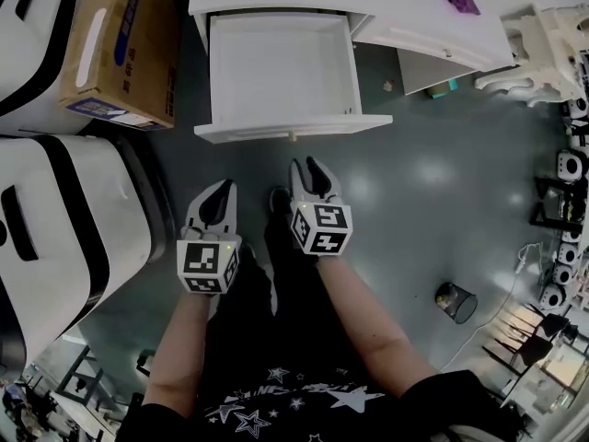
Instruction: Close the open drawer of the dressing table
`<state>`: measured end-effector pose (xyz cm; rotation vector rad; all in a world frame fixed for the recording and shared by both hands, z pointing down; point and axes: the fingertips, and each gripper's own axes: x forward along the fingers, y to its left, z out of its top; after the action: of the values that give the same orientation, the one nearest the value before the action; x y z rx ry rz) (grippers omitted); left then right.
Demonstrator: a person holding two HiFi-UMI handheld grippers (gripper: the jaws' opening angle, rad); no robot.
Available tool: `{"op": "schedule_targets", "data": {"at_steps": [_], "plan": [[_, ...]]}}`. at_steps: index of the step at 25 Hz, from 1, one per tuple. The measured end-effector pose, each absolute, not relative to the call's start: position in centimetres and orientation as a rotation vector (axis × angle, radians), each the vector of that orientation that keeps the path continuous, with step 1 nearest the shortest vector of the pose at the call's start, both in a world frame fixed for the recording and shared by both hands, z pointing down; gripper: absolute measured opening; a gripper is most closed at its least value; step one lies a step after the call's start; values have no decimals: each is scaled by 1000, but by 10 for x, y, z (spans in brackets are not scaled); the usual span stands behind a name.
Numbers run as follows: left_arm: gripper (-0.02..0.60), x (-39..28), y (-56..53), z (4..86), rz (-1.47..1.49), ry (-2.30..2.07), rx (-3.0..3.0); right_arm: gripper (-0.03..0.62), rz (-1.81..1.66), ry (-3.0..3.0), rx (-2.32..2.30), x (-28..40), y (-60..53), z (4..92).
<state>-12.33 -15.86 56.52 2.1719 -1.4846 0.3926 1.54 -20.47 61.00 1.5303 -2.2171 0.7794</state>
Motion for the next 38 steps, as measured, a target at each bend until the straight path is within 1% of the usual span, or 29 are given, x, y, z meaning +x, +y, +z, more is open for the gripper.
{"op": "schedule_targets", "data": {"at_steps": [2, 6, 16, 26, 29, 38], "plan": [[9, -120, -161, 574, 402, -1478, 2162, 103, 783, -2207, 1521, 14, -211, 619], [9, -114, -170, 586, 402, -1466, 2149, 103, 797, -2203, 1507, 12, -224, 634], [9, -116, -187, 616, 435, -1479, 2091, 110, 694, -2230, 1490, -3, -256, 651], [9, -108, -200, 620, 475, -1476, 2079, 102, 710, -2255, 1463, -5, -265, 651], [9, -106, -206, 617, 483, -1488, 2070, 91, 712, -2256, 1445, -7, -275, 652], [9, -110, -245, 604, 465, -1588, 2019, 89, 751, -2291, 1382, -14, -307, 653]]}}
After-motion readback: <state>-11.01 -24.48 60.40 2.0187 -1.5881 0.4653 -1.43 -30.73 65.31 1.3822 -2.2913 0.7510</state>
